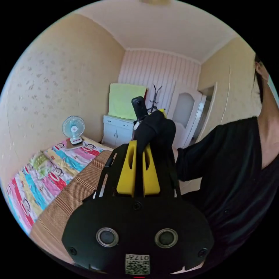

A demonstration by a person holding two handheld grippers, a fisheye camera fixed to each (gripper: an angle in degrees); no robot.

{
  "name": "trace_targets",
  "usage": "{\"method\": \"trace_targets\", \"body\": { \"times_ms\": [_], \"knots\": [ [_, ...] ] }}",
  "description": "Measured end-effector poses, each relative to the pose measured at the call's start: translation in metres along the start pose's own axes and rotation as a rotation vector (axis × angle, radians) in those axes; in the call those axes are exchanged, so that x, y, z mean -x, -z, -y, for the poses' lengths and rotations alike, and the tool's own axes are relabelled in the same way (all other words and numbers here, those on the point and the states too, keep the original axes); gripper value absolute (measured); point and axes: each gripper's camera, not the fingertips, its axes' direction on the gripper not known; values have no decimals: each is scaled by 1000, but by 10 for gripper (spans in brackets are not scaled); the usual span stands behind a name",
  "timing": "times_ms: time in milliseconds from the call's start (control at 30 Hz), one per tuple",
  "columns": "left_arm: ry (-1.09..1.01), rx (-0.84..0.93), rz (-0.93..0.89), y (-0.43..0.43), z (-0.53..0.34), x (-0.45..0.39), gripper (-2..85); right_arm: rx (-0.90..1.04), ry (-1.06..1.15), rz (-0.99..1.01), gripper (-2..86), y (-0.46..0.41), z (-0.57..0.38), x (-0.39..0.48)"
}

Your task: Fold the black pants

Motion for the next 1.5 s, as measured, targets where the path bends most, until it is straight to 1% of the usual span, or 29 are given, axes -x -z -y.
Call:
{"method": "trace_targets", "body": {
  "times_ms": [67,133,200,267,300,367,433,467,533,600,667,700,767,867,933,1100,1200,1267,1333,1400,1467,1500],
  "knots": [
    [115,-75,-10,24,-22,8,13,0,-68,-6,9,-20,6,-9],
    [216,-218,-10,67,-52,11,12,-27,-104,3,9,-27,3,-13],
    [214,-297,-1,100,-67,2,12,-42,-149,-80,10,-29,-7,-15],
    [216,-351,91,131,-75,-13,13,-25,-273,-287,14,-32,-27,-27],
    [215,-386,140,150,-78,-23,14,-11,-333,-349,17,-32,-34,-34],
    [205,-451,200,176,-79,-38,15,138,-649,-636,31,-40,-65,-71],
    [199,-548,301,207,-80,-61,16,269,-833,-769,51,-46,-92,-96],
    [194,-567,328,213,-80,-67,17,318,-907,-783,63,-51,-108,-108],
    [146,-613,430,229,-74,-93,18,350,-955,-753,78,-59,-127,-116],
    [122,-637,493,234,-67,-108,19,388,-932,-727,105,-73,-136,-118],
    [101,-649,557,235,-59,-120,19,399,-822,-691,154,-94,-135,-108],
    [97,-653,596,235,-54,-126,19,387,-778,-686,163,-99,-133,-103],
    [94,-667,621,236,-49,-133,20,284,-604,-680,162,-111,-126,-77],
    [104,-656,600,243,-39,-136,21,206,-463,-617,151,-125,-124,-54],
    [139,-632,668,249,-29,-140,21,185,-435,-582,165,-131,-127,-48],
    [194,-611,736,257,-19,-140,18,165,-318,-555,219,-155,-134,-22],
    [193,-599,766,257,-15,-147,18,158,-211,-640,233,-177,-135,4],
    [188,-600,764,258,-15,-152,17,126,-206,-807,241,-191,-136,12],
    [188,-597,759,261,-14,-157,17,131,-155,-851,245,-205,-131,18],
    [187,-589,748,264,-12,-158,18,98,-75,-930,239,-217,-126,31],
    [191,-580,735,269,-10,-159,18,-13,59,-1063,203,-226,-118,55],
    [194,-577,734,273,-9,-161,19,-37,99,-1083,174,-227,-115,62]
  ]
}}
